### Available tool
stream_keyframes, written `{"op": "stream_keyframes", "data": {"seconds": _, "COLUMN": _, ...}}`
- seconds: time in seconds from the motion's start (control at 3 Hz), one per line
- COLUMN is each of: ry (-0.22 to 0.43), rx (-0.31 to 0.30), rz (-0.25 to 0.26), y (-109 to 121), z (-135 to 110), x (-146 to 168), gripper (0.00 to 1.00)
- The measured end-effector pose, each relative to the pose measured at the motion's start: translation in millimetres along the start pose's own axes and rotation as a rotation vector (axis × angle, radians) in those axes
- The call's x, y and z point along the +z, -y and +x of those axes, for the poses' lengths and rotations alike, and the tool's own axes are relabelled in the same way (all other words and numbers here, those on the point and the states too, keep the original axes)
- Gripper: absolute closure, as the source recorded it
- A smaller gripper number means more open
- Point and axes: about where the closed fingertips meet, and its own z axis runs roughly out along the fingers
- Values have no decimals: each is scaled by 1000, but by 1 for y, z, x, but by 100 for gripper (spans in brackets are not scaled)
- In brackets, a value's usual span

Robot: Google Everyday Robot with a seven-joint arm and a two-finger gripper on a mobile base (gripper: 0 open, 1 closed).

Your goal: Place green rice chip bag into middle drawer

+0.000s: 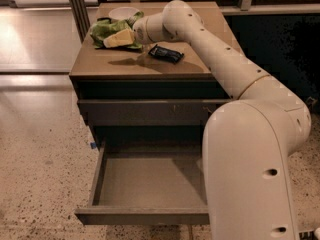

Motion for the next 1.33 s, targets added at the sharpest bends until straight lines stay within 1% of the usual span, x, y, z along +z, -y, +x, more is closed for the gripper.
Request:
{"op": "stream_keyframes", "data": {"seconds": 0.33, "ry": -22, "rx": 17, "rz": 3, "y": -1, "z": 3, "x": 13, "gripper": 14}}
{"op": "stream_keyframes", "data": {"seconds": 0.67, "ry": -53, "rx": 39, "rz": 19, "y": 2, "z": 7, "x": 22, "gripper": 37}}
{"op": "stream_keyframes", "data": {"seconds": 1.0, "ry": -63, "rx": 39, "rz": 43, "y": 6, "z": 7, "x": 20, "gripper": 60}}
{"op": "stream_keyframes", "data": {"seconds": 1.33, "ry": -45, "rx": 17, "rz": 57, "y": 9, "z": 3, "x": 8, "gripper": 83}}
